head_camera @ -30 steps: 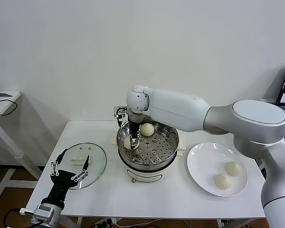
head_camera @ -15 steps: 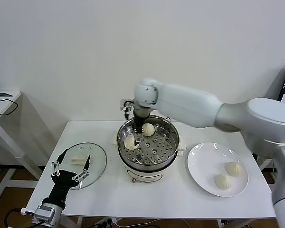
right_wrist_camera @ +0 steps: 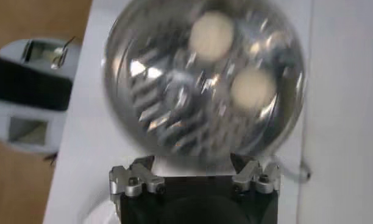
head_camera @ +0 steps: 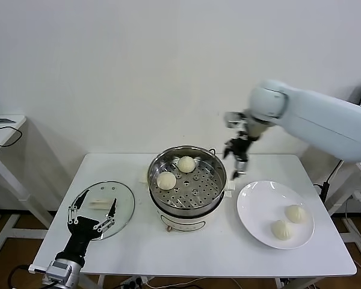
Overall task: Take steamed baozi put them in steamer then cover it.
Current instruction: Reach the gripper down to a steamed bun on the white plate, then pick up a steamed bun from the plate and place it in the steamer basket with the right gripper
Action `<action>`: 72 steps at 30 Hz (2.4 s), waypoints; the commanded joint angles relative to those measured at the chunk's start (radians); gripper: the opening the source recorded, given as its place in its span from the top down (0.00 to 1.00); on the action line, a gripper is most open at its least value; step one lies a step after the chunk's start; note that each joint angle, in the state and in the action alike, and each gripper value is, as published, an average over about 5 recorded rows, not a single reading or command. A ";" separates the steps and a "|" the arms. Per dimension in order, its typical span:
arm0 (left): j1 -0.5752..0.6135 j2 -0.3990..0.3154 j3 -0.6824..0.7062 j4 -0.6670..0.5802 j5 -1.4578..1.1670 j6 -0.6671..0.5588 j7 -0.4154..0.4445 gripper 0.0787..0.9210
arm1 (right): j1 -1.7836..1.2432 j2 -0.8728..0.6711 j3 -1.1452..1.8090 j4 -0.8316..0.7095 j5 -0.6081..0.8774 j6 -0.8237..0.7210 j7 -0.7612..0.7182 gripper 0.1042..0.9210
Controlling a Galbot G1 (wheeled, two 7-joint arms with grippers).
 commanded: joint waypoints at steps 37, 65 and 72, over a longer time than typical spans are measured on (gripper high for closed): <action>-0.005 -0.012 0.004 0.008 0.007 0.000 -0.003 0.12 | -0.651 -0.108 0.402 -0.095 -0.423 0.218 0.055 0.12; -0.021 -0.012 0.007 0.023 0.006 0.006 -0.003 0.12 | -0.696 -0.050 0.453 -0.149 -0.475 0.224 0.042 0.29; -0.023 -0.013 0.009 0.024 0.006 0.007 -0.004 0.12 | -0.648 -0.066 0.437 -0.141 -0.433 0.224 0.033 0.30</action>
